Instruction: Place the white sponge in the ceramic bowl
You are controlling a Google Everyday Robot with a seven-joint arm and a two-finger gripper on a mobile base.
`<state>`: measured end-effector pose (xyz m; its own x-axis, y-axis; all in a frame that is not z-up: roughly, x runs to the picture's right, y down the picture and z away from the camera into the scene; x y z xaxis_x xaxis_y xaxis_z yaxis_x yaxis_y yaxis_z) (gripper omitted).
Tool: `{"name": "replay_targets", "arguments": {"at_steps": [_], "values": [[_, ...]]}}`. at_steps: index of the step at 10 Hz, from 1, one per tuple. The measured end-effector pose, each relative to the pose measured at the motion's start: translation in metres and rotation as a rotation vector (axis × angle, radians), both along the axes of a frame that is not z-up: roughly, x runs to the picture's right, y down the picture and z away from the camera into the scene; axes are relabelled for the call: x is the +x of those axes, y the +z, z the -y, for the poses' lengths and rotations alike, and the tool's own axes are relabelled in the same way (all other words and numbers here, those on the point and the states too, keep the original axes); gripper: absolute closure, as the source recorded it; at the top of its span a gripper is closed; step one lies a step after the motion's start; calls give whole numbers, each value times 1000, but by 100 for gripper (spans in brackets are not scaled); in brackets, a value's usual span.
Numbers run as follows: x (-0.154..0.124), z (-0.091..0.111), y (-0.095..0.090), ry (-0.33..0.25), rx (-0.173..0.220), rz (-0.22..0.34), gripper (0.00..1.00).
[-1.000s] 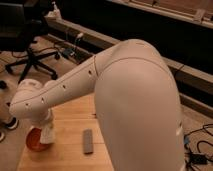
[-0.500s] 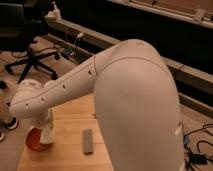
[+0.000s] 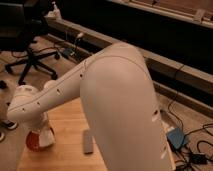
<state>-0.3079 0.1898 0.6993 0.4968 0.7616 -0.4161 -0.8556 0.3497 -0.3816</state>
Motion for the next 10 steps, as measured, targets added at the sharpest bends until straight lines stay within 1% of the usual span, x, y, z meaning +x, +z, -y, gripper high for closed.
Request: {"name": "replay_targets", "arguments": {"at_steps": [2, 3, 7, 8, 9, 10], "values": [[-2, 11, -2, -22, 16, 29, 100], [-5, 13, -1, -33, 16, 37, 100], [-35, 8, 8, -65, -2, 70, 99], [-46, 4, 10, -71, -7, 82, 94], [-53, 2, 13, -73, -3, 94, 86], [-60, 2, 17, -73, 15, 109, 74]]}}
